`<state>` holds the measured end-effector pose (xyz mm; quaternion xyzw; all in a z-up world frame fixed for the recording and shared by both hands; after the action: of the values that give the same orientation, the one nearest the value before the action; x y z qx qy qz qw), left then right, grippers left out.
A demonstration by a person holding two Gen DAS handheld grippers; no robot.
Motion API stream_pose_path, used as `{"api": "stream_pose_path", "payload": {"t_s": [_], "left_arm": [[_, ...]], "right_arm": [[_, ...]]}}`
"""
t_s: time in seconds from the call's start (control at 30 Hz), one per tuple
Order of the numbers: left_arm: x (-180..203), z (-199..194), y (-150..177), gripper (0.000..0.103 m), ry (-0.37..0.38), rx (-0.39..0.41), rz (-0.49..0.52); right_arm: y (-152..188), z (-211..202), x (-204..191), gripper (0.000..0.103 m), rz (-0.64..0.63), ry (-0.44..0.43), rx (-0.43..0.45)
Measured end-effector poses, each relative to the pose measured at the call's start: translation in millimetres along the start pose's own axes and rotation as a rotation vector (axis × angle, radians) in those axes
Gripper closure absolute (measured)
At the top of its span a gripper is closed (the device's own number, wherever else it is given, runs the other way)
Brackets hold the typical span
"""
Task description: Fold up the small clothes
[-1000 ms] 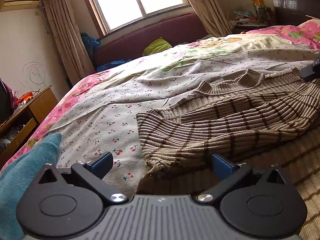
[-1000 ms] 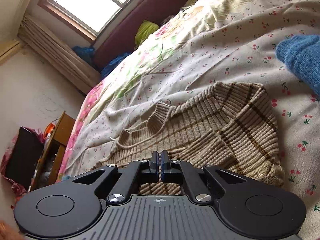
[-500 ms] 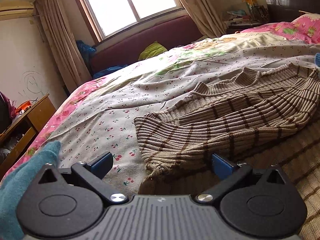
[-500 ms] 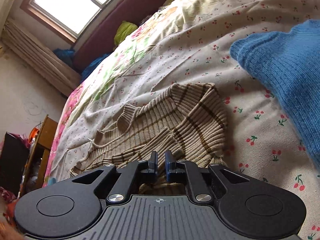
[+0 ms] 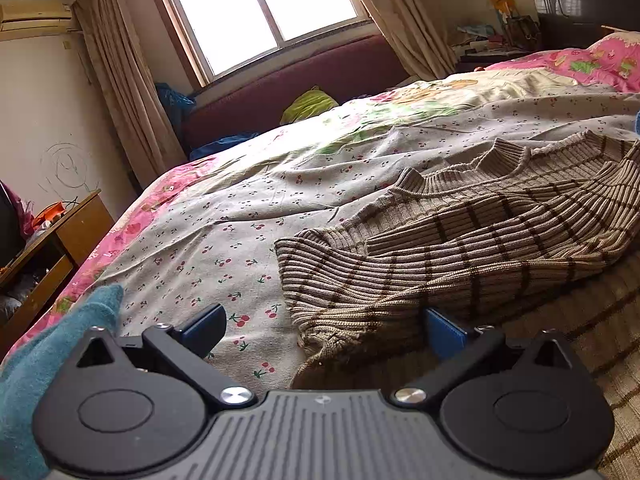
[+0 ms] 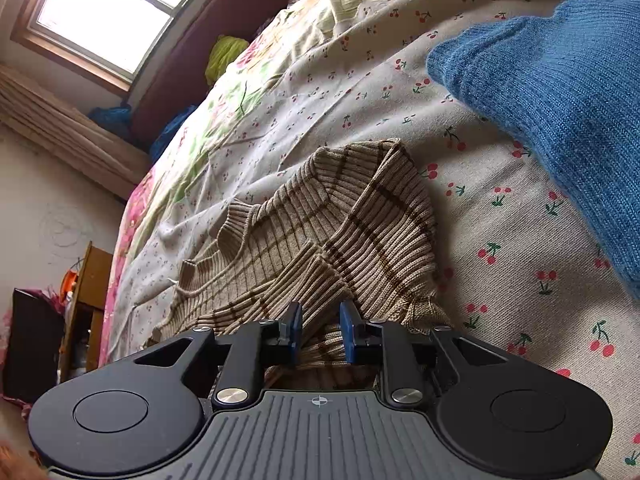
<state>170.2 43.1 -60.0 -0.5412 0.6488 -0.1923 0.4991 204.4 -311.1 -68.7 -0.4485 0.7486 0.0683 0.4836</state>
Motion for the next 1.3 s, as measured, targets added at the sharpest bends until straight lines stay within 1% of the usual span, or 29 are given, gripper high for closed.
{"api": "stream_pose_path", "payload": {"t_s": [0.17, 0.3, 0.37, 0.4, 0.43, 0.53, 0.63, 0.67, 0.73, 0.77, 0.8, 0.87, 0.9, 0.93, 0.97, 1.0, 1.03, 1.1, 1.17, 1.23, 1.3], "left_arm": [[4.6, 4.2, -2.7, 0.0, -0.016, 0.01, 0.013], [3.4, 5.9, -4.1, 0.0, -0.022, 0.009, 0.0], [3.1, 6.7, -4.7, 0.0, -0.03, 0.009, 0.0], [2.7, 6.9, -5.4, 0.0, -0.035, 0.012, 0.001], [2.3, 6.8, -6.3, 0.0, -0.04, 0.015, 0.001], [-1.0, 6.0, -14.2, 0.0, -0.08, 0.046, 0.0], [-13.6, 0.0, -27.1, 0.0, -0.129, 0.088, -0.054], [-19.0, -3.3, -30.1, 0.0, -0.133, 0.1, -0.085], [-23.7, -6.6, -29.4, 0.0, -0.122, 0.105, -0.115], [-23.7, -6.6, -26.0, 0.0, -0.115, 0.096, -0.117], [-21.5, -4.1, -21.6, 0.0, -0.104, 0.074, -0.107], [-12.8, 2.8, -9.0, 0.0, -0.074, 0.013, -0.069], [-9.0, 4.0, -3.7, 0.0, -0.065, -0.009, -0.054], [-7.3, 4.3, -0.8, 0.0, -0.063, -0.019, -0.046], [-6.5, 3.6, 1.4, 0.0, -0.064, -0.023, -0.039], [-6.9, 2.5, 1.0, 0.0, -0.062, -0.021, -0.04], [-8.1, 1.8, -0.2, 0.0, -0.06, -0.019, -0.042], [-11.4, 0.2, -4.4, 0.0, -0.051, -0.013, -0.05], [-16.1, -3.2, -9.6, 0.0, -0.037, 0.001, -0.078], [-18.9, -3.6, -13.8, 0.0, -0.026, 0.009, -0.104], [-16.6, 3.5, -13.9, 0.0, -0.012, -0.018, -0.096]], "right_arm": [[2.8, 17.7, -0.9, 0.078, -0.002, 0.015, -0.012], [4.7, 17.8, 4.5, 0.077, 0.062, -0.025, 0.034], [3.5, 16.5, 2.4, 0.085, 0.066, -0.041, 0.051], [1.8, 16.2, -1.1, 0.091, 0.058, -0.057, 0.055], [-0.2, 16.1, -4.8, 0.092, 0.057, -0.071, 0.059], [-14.5, 11.4, -29.1, 0.093, 0.046, -0.16, 0.1], [-24.3, -11.9, -55.9, 0.093, -0.001, -0.271, 0.184], [-23.9, -20.8, -61.2, 0.093, -0.022, -0.292, 0.208], [-19.0, -33.1, -61.0, 0.093, -0.055, -0.299, 0.233], [-13.1, -35.0, -52.9, 0.093, -0.063, -0.269, 0.229], [-8.3, -31.3, -42.5, 0.093, -0.056, -0.216, 0.211], [2.1, -12.2, -12.1, 0.093, -0.001, -0.075, 0.121], [8.1, -3.6, 1.0, 0.093, 0.027, -0.031, 0.091], [11.2, 0.6, 8.1, 0.092, 0.037, -0.013, 0.074], [13.2, 1.8, 13.5, 0.092, 0.05, -0.013, 0.073], [11.9, 0.1, 14.1, 0.09, 0.069, -0.027, 0.086], [9.2, -2.2, 11.4, 0.09, 0.068, -0.037, 0.099], [3.2, -6.7, 2.0, 0.09, 0.01, -0.027, 0.121], [0.7, -10.5, -10.7, 0.09, -0.072, -0.011, 0.121], [1.2, -9.9, -16.4, 0.09, -0.131, 0.038, 0.1], [3.2, -13.1, -15.0, 0.089, -0.171, 0.096, 0.1]]}}
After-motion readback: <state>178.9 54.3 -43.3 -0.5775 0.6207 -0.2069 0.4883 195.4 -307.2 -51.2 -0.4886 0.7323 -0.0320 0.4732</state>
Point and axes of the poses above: each gripper's, at about its wrist camera, not at the fingertips, and z roughly the way its jaws point, x to its right, y to its underside, the point moved 2 cm from there along z, roughly the way its jaws point, and after that the axes turned 10 degrees about -y, right-handed, at the moved point
